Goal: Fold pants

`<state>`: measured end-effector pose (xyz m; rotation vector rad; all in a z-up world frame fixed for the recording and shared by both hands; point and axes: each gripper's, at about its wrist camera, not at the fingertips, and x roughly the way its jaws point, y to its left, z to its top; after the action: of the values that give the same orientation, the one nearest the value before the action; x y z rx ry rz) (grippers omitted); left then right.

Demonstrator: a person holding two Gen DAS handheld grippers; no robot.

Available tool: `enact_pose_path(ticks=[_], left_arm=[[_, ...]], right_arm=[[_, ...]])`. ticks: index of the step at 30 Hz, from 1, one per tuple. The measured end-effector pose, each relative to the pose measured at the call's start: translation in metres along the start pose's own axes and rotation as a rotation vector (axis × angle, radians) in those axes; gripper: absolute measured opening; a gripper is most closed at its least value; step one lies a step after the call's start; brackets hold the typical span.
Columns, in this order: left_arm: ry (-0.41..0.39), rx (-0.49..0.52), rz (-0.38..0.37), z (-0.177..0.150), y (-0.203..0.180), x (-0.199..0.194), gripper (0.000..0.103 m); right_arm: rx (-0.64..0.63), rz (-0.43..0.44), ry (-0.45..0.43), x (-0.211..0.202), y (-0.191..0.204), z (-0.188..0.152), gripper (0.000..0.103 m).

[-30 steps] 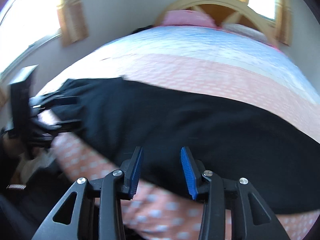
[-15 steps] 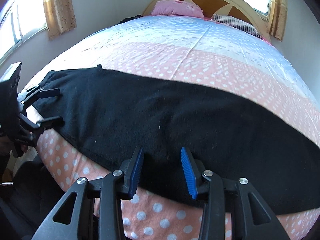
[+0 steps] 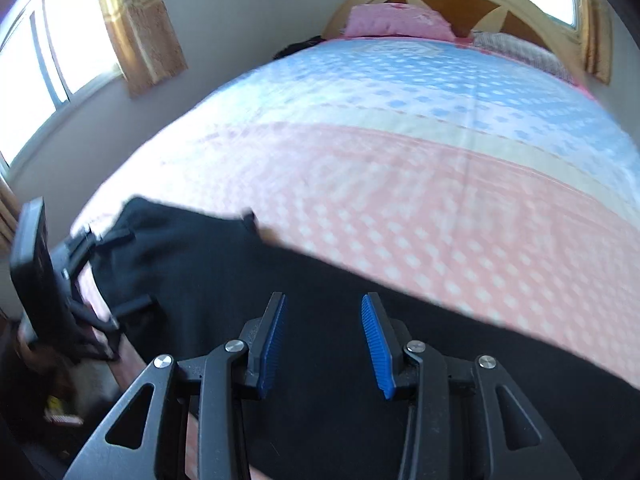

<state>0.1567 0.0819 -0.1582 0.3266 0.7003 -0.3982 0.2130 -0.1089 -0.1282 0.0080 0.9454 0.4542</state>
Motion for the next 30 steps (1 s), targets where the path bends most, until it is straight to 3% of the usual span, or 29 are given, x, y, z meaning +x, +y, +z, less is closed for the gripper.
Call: enact_pose_path(ticks=[5, 10, 11, 12, 15, 19, 23, 26, 30], left_arm=[[0.012, 0.004, 0.092, -0.006, 0.022, 0.005, 0.096], [0.032, -0.068, 0.146, -0.015, 0.058, 0.011, 0.099], [0.041, -0.090, 0.145, -0.017, 0.065, 0.013, 0.103], [0.048, -0.121, 0.122, -0.021, 0.072, 0.015, 0.103], [0.050, -0.206, 0.057, -0.026, 0.087, 0.017, 0.103], [0.049, -0.171, 0.088, -0.023, 0.078, 0.016, 0.103], [0.037, -0.179, 0.104, -0.012, 0.068, 0.012, 0.103], [0.007, -0.181, 0.071, -0.006, 0.054, 0.003, 0.103], [-0.018, -0.159, 0.018, 0.006, 0.029, -0.001, 0.103]], right_arm=[[0.150, 0.159, 0.039, 0.043, 0.001, 0.034, 0.043], [0.225, 0.208, 0.101, 0.088, 0.012, 0.049, 0.043], [0.221, 0.205, 0.122, 0.096, 0.015, 0.049, 0.043], [0.202, 0.136, 0.149, 0.107, 0.020, 0.049, 0.041], [0.171, 0.089, 0.115, 0.107, 0.027, 0.048, 0.041], [0.194, 0.075, 0.004, 0.068, 0.014, 0.039, 0.043], [0.268, 0.054, -0.070, 0.008, -0.034, 0.011, 0.043], [0.331, 0.004, -0.118, -0.044, -0.077, -0.026, 0.043], [0.509, -0.103, -0.197, -0.130, -0.153, -0.099, 0.043]])
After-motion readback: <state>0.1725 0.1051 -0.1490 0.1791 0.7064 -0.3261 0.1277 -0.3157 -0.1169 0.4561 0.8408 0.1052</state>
